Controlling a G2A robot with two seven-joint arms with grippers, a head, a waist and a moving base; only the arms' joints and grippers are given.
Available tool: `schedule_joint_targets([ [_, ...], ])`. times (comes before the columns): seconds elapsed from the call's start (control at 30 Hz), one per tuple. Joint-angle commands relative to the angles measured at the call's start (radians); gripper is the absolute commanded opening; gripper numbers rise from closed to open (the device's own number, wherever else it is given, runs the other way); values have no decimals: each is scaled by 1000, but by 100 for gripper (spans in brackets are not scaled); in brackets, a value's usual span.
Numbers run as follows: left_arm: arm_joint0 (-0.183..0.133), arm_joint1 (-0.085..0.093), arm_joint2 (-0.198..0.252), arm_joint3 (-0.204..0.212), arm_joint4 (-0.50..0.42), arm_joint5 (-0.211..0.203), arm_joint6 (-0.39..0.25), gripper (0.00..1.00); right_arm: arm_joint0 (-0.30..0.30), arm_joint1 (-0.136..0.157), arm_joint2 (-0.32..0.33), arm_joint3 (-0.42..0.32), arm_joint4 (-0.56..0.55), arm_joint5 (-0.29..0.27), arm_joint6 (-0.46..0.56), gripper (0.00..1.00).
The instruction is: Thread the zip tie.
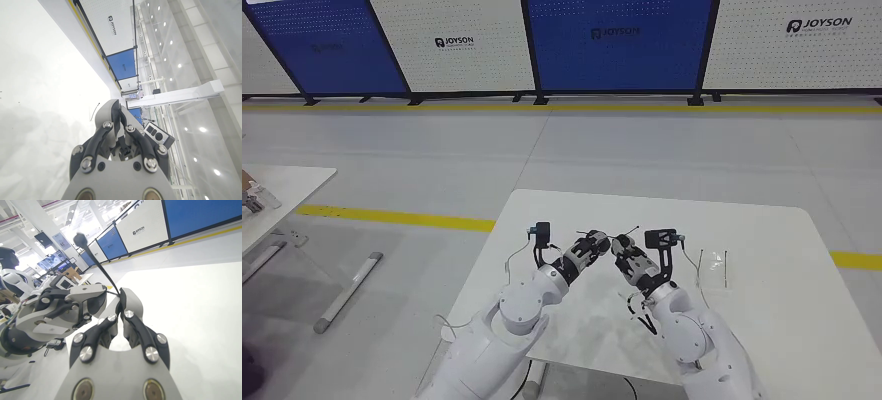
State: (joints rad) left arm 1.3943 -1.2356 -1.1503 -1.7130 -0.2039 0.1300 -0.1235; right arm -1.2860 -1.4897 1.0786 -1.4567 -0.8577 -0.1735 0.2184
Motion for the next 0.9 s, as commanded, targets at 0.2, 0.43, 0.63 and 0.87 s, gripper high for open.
schedule_joint_targets([
  [0.2,5,-1,-2,-5,-5,-13,3,0,10,1,-10,21,5,9,11,0],
  [0.43,6,-2,-3,-7,-4,-11,4,0,14,3,-13,25,15,10,15,0],
  [0.63,3,-3,-2,-8,-1,-8,3,0,9,6,-15,14,13,7,14,19],
  [0.87,0,-4,2,-3,5,-3,-2,0,7,9,-15,2,14,10,8,14],
])
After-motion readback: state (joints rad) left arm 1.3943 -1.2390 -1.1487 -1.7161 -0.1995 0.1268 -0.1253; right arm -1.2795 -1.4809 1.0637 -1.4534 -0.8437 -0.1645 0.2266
